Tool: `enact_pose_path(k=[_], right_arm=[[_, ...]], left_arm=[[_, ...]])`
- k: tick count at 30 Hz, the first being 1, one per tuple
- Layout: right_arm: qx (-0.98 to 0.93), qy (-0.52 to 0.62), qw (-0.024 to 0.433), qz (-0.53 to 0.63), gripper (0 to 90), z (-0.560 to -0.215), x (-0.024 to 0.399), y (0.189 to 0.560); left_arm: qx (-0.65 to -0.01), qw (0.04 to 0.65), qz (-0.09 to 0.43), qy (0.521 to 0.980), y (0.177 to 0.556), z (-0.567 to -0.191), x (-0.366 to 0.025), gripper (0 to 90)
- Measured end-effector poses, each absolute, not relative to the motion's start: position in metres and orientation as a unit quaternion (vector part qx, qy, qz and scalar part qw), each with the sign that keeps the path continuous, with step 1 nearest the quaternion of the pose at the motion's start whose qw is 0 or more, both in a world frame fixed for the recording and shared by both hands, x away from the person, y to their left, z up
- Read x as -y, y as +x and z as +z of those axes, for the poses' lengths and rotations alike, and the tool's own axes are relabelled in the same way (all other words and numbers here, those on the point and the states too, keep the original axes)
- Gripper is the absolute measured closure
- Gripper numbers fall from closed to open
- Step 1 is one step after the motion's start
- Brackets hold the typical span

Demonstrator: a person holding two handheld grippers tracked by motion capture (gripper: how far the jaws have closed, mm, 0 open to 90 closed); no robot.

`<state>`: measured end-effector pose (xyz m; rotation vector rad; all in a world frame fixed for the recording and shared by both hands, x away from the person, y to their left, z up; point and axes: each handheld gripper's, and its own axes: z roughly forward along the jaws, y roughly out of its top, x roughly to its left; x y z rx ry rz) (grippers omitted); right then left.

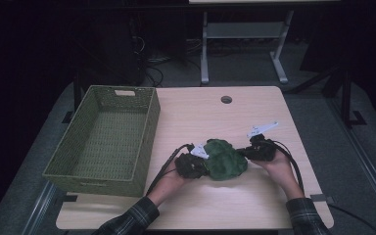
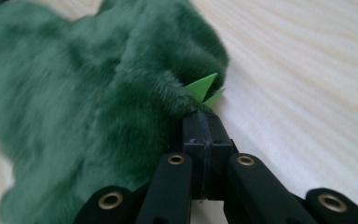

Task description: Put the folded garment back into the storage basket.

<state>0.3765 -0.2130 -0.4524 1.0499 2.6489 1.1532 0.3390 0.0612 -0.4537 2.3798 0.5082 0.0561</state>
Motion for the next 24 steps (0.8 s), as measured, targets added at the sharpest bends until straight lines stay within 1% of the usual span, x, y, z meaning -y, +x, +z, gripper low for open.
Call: enact_pose_path(k=[2, 4, 13, 17, 21, 24], right_arm=[[-0.864, 0.337, 0.037, 0.372, 89.7, -0.454, 0.215, 0.373], [-0.862, 0.337, 0.032, 0.376, 89.8, -0.454, 0.217, 0.368], [-0.869, 0.327, 0.022, 0.371, 89.7, -0.453, 0.217, 0.344], [-0.871, 0.321, 0.036, 0.37, 88.9, -0.452, 0.216, 0.335], [-0.861, 0.337, 0.046, 0.377, 80.0, -0.449, 0.225, 0.33], [-0.847, 0.354, 0.066, 0.391, 66.2, -0.447, 0.235, 0.323]], left_arm=[[-0.201, 0.349, 0.024, 0.915, 0.341, -0.454, -0.064, 86.5], [-0.209, 0.351, 0.026, 0.913, 0.343, -0.455, -0.066, 86.5], [-0.208, 0.342, 0.04, 0.915, 0.351, -0.456, -0.072, 86.6], [-0.21, 0.343, 0.04, 0.915, 0.352, -0.456, -0.073, 86.5], [-0.209, 0.344, 0.043, 0.914, 0.351, -0.452, -0.077, 84.7], [-0.21, 0.344, 0.041, 0.914, 0.349, -0.45, -0.083, 78.4]])
